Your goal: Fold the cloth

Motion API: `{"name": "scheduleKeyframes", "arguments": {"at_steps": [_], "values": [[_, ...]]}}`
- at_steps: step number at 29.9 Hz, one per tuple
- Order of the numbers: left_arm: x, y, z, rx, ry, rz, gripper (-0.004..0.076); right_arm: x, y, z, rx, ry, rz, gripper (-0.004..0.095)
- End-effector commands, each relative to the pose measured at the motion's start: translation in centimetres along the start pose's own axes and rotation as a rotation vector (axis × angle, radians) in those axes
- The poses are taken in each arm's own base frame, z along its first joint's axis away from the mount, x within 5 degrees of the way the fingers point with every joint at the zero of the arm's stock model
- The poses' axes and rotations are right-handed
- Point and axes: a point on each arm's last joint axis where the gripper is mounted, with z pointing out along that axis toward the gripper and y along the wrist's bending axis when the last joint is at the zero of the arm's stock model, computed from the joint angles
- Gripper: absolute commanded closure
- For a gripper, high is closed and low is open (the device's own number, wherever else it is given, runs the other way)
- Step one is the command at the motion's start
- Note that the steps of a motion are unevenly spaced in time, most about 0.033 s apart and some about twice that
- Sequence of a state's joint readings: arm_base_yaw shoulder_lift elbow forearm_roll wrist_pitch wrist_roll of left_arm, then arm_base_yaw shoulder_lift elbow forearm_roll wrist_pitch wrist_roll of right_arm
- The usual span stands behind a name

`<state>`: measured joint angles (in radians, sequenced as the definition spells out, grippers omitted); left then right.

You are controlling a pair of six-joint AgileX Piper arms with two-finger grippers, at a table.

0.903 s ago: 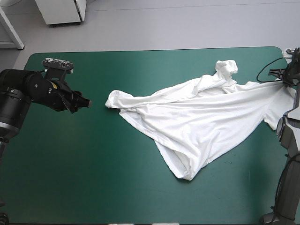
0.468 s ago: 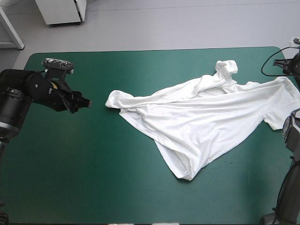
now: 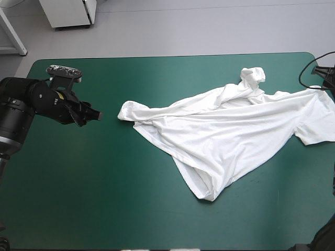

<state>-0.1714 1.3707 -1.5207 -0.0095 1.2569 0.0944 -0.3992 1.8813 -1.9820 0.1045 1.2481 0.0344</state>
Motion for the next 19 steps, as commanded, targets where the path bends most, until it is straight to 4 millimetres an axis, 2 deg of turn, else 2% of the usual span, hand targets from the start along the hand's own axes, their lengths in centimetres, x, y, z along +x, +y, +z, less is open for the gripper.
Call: {"name": "scheduleKeyframes", "arguments": {"at_steps": [1,2,6,14,19], "values": [[0.5,-0.2,-2.4,0.004,-0.042,0.024,0.0353,2.4,0.9,-6.2,-0.045,-0.080,0.002,0.0484],[0.6,-0.2,-2.6,0.004,-0.048,0.030,0.0353,3.4,0.9,-7.3,-0.045,-0.087,0.002,0.0484],[0.8,-0.2,-3.1,-0.006,-0.062,0.049,0.0353,7.3,1.3,-9.1,-0.082,-0.053,0.012,0.0484],[0.7,-0.3,-3.1,0.004,-0.068,0.115,0.0353,16.0,5.6,-9.5,-0.132,0.031,-0.163,0.0486],[-0.1,-0.4,-2.2,0.011,-0.096,0.174,0.0353,19.4,8.0,-11.0,-0.235,0.059,-0.263,0.0489]]}}
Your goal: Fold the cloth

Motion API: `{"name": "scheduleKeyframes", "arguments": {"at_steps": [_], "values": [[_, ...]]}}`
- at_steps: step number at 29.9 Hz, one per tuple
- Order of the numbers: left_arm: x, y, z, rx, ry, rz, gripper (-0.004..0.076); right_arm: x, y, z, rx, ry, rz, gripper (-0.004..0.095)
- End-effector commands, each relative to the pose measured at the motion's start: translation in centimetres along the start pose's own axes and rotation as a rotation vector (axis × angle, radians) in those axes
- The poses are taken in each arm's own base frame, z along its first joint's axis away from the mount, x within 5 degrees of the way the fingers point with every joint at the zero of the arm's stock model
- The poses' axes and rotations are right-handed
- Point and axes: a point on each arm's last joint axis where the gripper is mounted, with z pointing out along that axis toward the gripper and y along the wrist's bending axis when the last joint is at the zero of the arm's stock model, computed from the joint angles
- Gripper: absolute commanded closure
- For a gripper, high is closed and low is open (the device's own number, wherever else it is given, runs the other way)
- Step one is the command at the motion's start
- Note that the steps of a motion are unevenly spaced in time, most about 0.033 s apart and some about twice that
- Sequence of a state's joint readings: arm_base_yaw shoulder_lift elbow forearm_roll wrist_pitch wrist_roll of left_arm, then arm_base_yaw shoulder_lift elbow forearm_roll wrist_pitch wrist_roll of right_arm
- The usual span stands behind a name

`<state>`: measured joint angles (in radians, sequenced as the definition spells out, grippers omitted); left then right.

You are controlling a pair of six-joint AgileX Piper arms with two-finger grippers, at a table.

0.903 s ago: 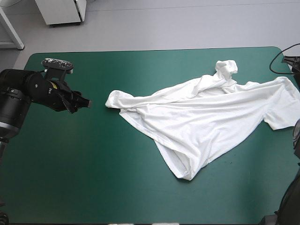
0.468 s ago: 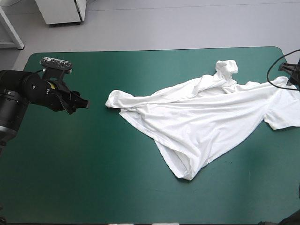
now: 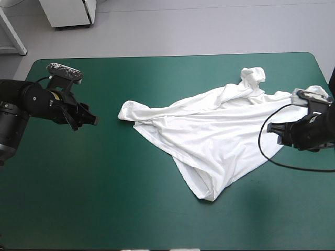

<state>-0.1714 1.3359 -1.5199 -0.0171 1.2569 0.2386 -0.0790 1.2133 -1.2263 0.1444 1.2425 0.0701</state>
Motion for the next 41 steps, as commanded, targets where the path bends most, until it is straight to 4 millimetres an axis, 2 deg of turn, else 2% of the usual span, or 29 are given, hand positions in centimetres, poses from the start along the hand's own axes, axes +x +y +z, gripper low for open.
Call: {"name": "scheduleKeyframes", "arguments": {"at_steps": [1,6,10,12,17,23,30,36,41], "values": [[-0.8,-0.2,-0.4,0.016,-0.061,0.038,0.0353,1.5,2.0,-1.9,-0.064,-0.064,-0.061,0.0490],[-2.3,-0.9,4.3,0.062,0.016,0.091,0.0353,2.6,3.6,-2.2,-0.105,-0.039,-0.113,0.0490],[-4.1,-2.4,7.8,0.067,0.065,0.155,0.0353,2.8,4.2,-2.2,-0.131,-0.029,-0.130,0.0490],[-5.5,-3.0,9.1,0.075,0.059,0.147,0.0353,2.8,4.3,-2.2,-0.135,-0.028,-0.134,0.0492],[-8.7,-2.5,11.5,0.069,0.037,0.079,0.0353,2.8,4.3,-2.2,-0.135,-0.030,-0.157,0.0493],[-10.7,-2.2,15.1,0.078,0.094,0.059,0.0353,2.8,4.3,-2.2,-0.134,-0.031,-0.178,0.0493],[-10.2,-1.9,19.5,0.083,0.216,0.001,0.0353,2.8,4.3,-2.2,-0.134,-0.032,-0.186,0.0494],[-9.7,-0.3,20.8,0.016,0.254,-0.007,0.0353,2.8,4.2,-2.2,-0.131,-0.032,-0.187,0.0494],[-9.2,0.7,22.2,0.076,0.268,-0.070,0.0353,2.8,4.2,-2.2,-0.129,-0.033,-0.186,0.0494]]}}
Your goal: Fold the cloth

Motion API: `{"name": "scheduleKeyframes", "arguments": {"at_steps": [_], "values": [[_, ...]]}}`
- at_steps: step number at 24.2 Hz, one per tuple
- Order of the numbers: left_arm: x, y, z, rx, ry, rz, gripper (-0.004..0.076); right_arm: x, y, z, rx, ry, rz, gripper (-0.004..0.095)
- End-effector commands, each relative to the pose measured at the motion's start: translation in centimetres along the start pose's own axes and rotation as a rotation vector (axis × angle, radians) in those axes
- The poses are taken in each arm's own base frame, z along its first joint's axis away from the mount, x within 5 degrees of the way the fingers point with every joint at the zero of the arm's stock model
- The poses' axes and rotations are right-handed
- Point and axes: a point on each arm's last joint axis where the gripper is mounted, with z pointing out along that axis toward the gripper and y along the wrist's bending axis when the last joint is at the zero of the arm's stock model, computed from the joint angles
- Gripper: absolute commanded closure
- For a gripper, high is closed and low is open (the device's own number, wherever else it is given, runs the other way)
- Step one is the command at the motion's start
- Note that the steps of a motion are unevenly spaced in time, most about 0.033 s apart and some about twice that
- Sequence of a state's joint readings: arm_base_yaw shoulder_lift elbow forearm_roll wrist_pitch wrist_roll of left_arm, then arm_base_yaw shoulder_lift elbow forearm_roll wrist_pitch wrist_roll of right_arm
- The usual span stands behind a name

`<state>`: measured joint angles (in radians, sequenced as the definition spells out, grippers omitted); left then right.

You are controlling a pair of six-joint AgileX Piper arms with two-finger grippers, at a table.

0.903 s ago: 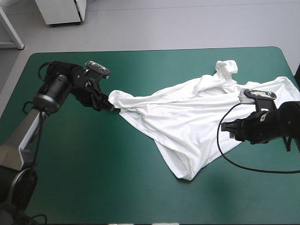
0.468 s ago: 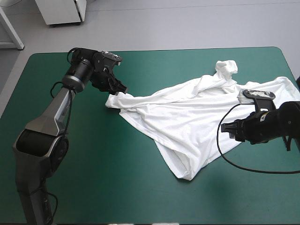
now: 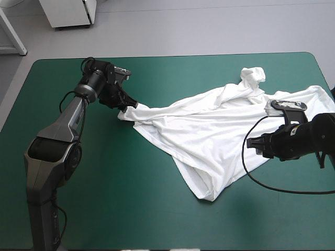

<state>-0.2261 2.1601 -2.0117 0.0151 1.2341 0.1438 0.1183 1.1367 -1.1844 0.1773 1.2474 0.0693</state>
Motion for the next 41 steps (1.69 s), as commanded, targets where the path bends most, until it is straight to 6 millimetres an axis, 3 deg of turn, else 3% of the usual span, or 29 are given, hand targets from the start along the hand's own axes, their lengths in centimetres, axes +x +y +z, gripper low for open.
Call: {"name": "scheduleKeyframes", "arguments": {"at_steps": [1,9,12,15,16,17,23,26,29,35,41], "values": [[0.1,0.4,-2.5,0.038,-0.026,-0.035,0.0353,0.0,0.2,-1.2,-0.004,-0.043,-0.019,0.0494],[-0.2,-1.4,0.5,0.084,0.034,-0.007,0.0353,-0.1,0.0,-1.2,0.027,-0.050,-0.006,0.0494],[-0.3,-2.0,1.5,0.087,0.051,-0.002,0.0400,-0.1,-0.1,-1.2,0.029,-0.054,0.000,0.0494],[-0.2,-2.1,2.0,0.089,0.067,-0.004,0.0551,-0.1,-0.1,-1.2,0.029,-0.054,0.001,0.0494],[-0.2,-2.1,2.0,0.091,0.068,-0.005,0.0730,-0.1,-0.1,-1.2,0.029,-0.054,0.001,0.0494],[-0.2,-2.1,2.0,0.091,0.067,0.002,0.0741,-0.1,-0.1,-1.2,0.029,-0.054,0.001,0.0494],[-0.2,-2.1,2.0,0.087,0.066,0.003,0.0746,1.4,1.4,0.9,-0.086,0.052,-0.068,0.0493],[-0.3,-2.1,2.0,0.086,0.060,0.001,0.0746,3.7,3.8,3.5,-0.106,0.129,-0.175,0.0486],[-0.3,-2.1,2.0,0.091,0.063,-0.001,0.0746,5.1,5.8,5.2,-0.135,0.129,-0.216,0.0391],[-0.3,-2.1,2.0,0.091,0.063,-0.006,0.0746,5.8,9.3,9.5,-0.136,0.262,-0.369,0.0363],[-0.3,-2.1,2.0,0.091,0.065,-0.003,0.0746,5.5,10.3,11.7,-0.105,0.254,-0.357,0.0376]]}}
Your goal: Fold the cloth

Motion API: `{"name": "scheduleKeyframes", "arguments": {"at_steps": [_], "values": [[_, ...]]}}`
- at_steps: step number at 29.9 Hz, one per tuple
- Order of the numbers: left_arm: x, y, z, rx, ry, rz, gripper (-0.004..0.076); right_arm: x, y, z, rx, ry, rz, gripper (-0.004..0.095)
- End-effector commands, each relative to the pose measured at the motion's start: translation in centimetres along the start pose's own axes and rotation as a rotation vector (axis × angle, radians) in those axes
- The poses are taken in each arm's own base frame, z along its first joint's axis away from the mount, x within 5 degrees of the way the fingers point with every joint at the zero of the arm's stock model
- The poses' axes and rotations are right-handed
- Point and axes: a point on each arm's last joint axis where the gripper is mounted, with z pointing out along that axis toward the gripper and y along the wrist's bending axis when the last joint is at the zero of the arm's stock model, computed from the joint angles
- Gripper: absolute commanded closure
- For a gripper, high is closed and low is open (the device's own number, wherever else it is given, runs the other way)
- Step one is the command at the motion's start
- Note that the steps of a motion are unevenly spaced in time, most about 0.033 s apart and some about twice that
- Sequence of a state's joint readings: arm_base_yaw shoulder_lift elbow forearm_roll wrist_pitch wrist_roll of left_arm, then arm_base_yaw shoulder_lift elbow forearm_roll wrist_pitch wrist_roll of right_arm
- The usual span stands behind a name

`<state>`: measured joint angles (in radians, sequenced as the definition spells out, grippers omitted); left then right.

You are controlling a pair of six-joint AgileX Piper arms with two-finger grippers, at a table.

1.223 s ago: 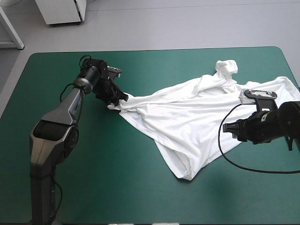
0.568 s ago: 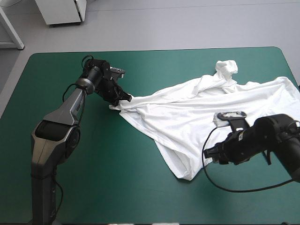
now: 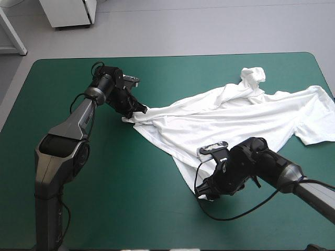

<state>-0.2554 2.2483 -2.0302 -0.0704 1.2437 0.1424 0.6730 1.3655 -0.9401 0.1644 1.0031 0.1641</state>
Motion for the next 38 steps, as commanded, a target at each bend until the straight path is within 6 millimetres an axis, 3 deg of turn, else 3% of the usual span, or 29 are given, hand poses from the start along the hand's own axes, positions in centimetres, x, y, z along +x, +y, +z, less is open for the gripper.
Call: {"name": "scheduleKeyframes", "arguments": {"at_steps": [1,9,14,17,20,23,26,29,38], "values": [[0.2,-0.1,-1.7,-0.006,-0.002,-0.001,0.0746,-1.0,0.2,-0.2,0.016,-0.060,-0.005,0.0378],[0.1,-0.1,-1.8,-0.008,-0.011,-0.001,0.0746,-2.1,0.0,3.2,0.052,-0.004,-0.013,0.0428],[0.1,-0.1,-1.8,-0.007,-0.009,-0.001,0.0746,-0.6,0.9,5.9,0.064,0.084,-0.032,0.0484],[0.2,0.0,-1.8,-0.008,-0.008,-0.003,0.0746,1.2,1.4,7.2,0.084,0.137,-0.037,0.0628],[0.2,0.2,-1.8,0.000,-0.004,-0.012,0.0746,2.1,1.5,7.6,0.104,0.167,-0.035,0.0930],[0.3,0.3,-2.2,0.004,-0.011,-0.017,0.0746,2.1,1.4,7.1,0.111,0.163,-0.043,0.0924],[0.4,0.2,-3.9,0.010,-0.046,-0.018,0.0746,1.4,1.4,5.4,0.142,0.127,-0.062,0.0925],[0.6,0.2,-6.7,0.001,-0.105,-0.010,0.0746,0.2,1.5,2.0,0.200,0.037,-0.086,0.0925],[3.9,-1.4,-19.0,-0.003,-0.372,0.025,0.0746,-2.7,1.4,-13.0,0.378,-0.390,-0.097,0.0925]]}}
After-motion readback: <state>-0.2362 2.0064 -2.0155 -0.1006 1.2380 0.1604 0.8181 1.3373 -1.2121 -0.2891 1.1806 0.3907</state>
